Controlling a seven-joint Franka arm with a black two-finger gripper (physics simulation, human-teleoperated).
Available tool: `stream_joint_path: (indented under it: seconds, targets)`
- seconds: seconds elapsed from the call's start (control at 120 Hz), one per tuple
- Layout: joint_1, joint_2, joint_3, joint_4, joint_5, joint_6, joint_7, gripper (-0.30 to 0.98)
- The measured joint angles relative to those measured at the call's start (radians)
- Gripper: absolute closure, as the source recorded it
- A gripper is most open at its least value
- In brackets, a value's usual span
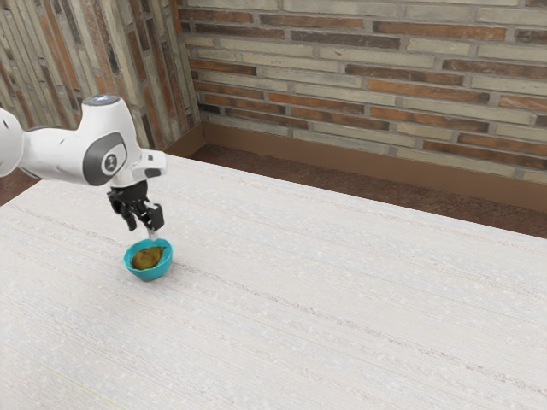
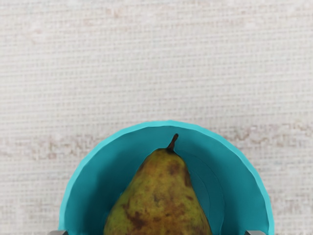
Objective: Place the pear in the bowl.
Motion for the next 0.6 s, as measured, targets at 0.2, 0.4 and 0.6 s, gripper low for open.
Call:
stream_joint_path:
  seconds: [0.2, 0.4, 0.6]
  targets:
    - [-0.062, -0.152, -0.002, 0.004, -0.005, -0.004, -0.007, 0.1]
    - [-0.117, -0.242, -0.006, 0.159, -0.077, -0.143, -0.03, 0.04]
    - [-0.132, -0.245, -0.008, 0.288, -0.1, -0.37, -0.074, 0.02]
